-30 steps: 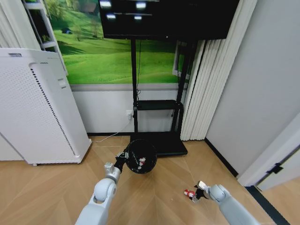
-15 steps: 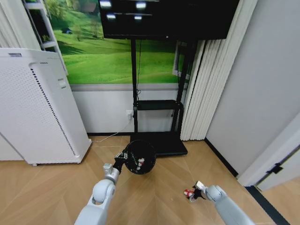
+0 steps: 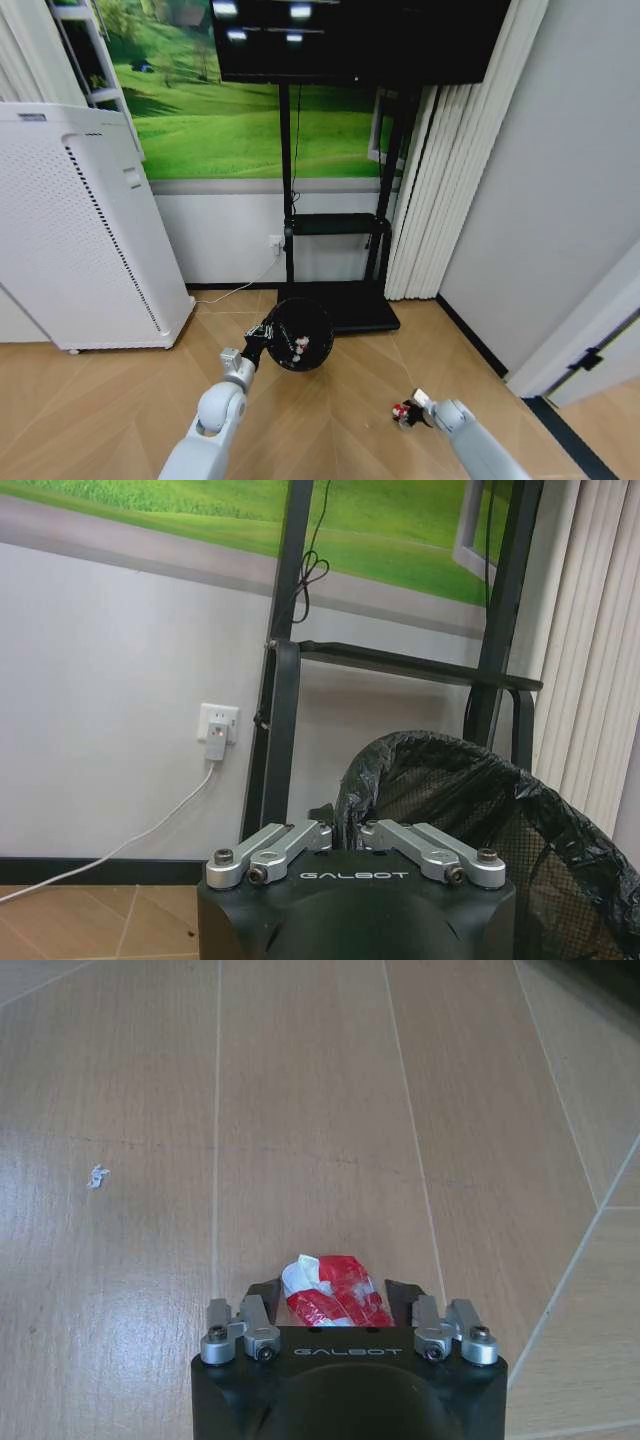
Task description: Pick up the trash bin and place the garbage on the floor into it.
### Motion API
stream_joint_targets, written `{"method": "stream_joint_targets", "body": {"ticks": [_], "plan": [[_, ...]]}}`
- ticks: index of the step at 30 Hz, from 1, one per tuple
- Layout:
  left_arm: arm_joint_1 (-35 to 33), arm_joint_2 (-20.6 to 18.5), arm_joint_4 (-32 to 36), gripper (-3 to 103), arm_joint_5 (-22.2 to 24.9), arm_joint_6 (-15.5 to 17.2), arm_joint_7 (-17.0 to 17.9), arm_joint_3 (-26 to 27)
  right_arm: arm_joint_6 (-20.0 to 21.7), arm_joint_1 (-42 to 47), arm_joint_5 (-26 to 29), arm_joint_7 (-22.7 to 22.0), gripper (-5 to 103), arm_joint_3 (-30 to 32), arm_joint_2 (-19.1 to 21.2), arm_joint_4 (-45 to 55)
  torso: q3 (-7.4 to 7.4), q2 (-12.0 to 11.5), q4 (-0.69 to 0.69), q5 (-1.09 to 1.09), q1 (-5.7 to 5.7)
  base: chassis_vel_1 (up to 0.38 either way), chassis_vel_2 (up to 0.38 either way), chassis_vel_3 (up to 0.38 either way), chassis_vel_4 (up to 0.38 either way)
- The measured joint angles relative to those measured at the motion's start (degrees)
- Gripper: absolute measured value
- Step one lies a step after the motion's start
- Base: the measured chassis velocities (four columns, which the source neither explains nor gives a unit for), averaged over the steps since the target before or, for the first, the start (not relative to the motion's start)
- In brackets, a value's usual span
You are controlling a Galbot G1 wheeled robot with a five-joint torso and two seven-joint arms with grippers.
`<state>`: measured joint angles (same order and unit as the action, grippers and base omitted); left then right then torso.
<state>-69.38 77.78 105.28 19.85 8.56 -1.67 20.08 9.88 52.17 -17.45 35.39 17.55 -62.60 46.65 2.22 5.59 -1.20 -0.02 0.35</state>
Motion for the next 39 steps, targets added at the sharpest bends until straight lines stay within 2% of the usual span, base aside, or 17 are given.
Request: {"method": "stream_joint_targets", "body": {"ticks": [1, 2, 5, 6, 8, 10, 11, 13, 15, 21, 25, 27, 28, 31, 39], "plan": [[-0.2, 0.0, 0.2, 7, 0.1, 0.0, 0.0, 0.0, 0.0, 0.1, 0.1, 0.0, 56, 0.1, 0.0, 0.0, 0.0, 0.0, 0.01, 0.01, 0.0, 0.0, 0.0, 0.0, 0.0], [-0.2, 0.0, 0.2, 7, 0.1, 0.0, 0.0, 0.0, 0.0, 0.1, 0.1, 0.0, 56, 0.1, 0.0, 0.0, 0.0, 0.0, 0.01, 0.01, 0.0, 0.0, 0.0, 0.0, 0.0], [-0.4, -0.1, 0.5, 7, 0.3, 0.0, 0.0, 0.0, -0.2, 0.5, 0.2, -0.1, 39, 0.5, 0.0, 0.1, 0.0, 0.0, 0.01, 0.01, 0.0, 0.0, 0.0, 0.0, 0.0], [-0.4, -0.1, 0.5, 7, 0.3, 0.0, 0.0, 0.0, -0.2, 0.5, 0.2, -0.1, 39, 0.5, 0.0, 0.1, 0.0, 0.0, 0.01, 0.01, 0.0, 0.0, 0.0, 0.0, 0.0], [-0.4, -0.3, 0.7, 7, 0.4, 0.0, 0.0, 0.0, -0.3, 1.0, 0.5, -0.4, 32, 0.8, 0.0, 0.6, 0.0, 0.0, 0.0, 0.01, 0.0, 0.0, 0.0, 0.0, 0.0], [-0.4, -0.3, 0.7, 7, 0.4, 0.0, 0.0, 0.0, -0.3, 1.1, 0.6, -0.5, 32, 0.9, 0.0, 0.8, 0.0, 0.0, 0.0, 0.01, 0.0, 0.0, 0.0, 0.0, 0.0], [-0.3, -0.5, 0.9, 7, 0.6, 0.1, 0.0, 0.0, -0.3, 1.5, 1.0, -0.8, 26, 1.0, 0.1, 1.3, 0.01, 0.0, -0.01, 0.01, 0.0, 0.0, 0.0, 0.0, 0.0], [-0.3, -0.5, 0.9, 7, 0.6, 0.1, 0.0, 0.0, -0.3, 1.6, 1.1, -0.9, 26, 1.0, 0.1, 1.6, 0.01, 0.0, -0.01, 0.01, 0.0, 0.0, 0.0, 0.0, 0.0], [-0.3, -0.6, 1.0, 7, 0.6, 0.1, 0.0, 0.0, -0.1, 2.0, 1.3, -1.0, 16, 1.2, 0.1, 2.2, 0.01, 0.0, -0.01, 0.04, 0.0, 0.0, 0.0, 0.0, 0.0], [-0.6, -0.6, 1.0, 7, 0.6, 0.1, -0.1, 0.0, 1.1, 3.2, 3.9, -1.9, 13, 1.7, 0.3, 4.8, 0.02, 0.0, -0.02, 0.06, 0.0, 0.0, 0.0, 0.0, 0.0], [-0.5, -0.6, 0.9, 7, 0.5, 0.1, -0.1, 0.0, 2.6, 4.5, 8.8, -2.8, 13, 2.8, 1.3, 8.5, 0.02, 0.0, 0.0, 0.03, 0.0, 0.0, 0.0, 0.0, 0.0], [-0.4, -0.6, 0.7, 7, 0.5, 0.1, -0.1, 0.1, 3.9, 5.7, 14.0, -3.7, 13, 4.1, 2.6, 12.4, 0.02, 0.0, 0.0, 0.04, 0.0, 0.0, 0.0, 0.0, 0.0], [-0.4, -0.6, 0.7, 7, 0.5, 0.1, -0.1, 0.1, 3.9, 5.7, 14.0, -3.7, 13, 4.1, 2.6, 12.4, 0.02, 0.0, 0.0, 0.04, 0.0, 0.0, 0.0, 0.0, 0.0], [-0.2, -0.5, 0.2, 7, 0.5, 0.1, -0.1, 0.0, 5.4, 7.7, 19.2, -4.6, 13, 7.5, 4.7, 19.1, 0.02, 0.0, 0.0, 0.03, 0.0, 0.0, 0.0, 0.0, 0.0], [1.1, 0.1, -3.2, 7, 0.1, -0.1, -0.1, -0.2, 7.6, 10.6, 25.8, -5.6, 13, 13.8, 6.6, 31.7, 0.01, 0.0, -0.01, 0.02, 0.0, 0.0, 0.0, 0.0, 0.0]]}}
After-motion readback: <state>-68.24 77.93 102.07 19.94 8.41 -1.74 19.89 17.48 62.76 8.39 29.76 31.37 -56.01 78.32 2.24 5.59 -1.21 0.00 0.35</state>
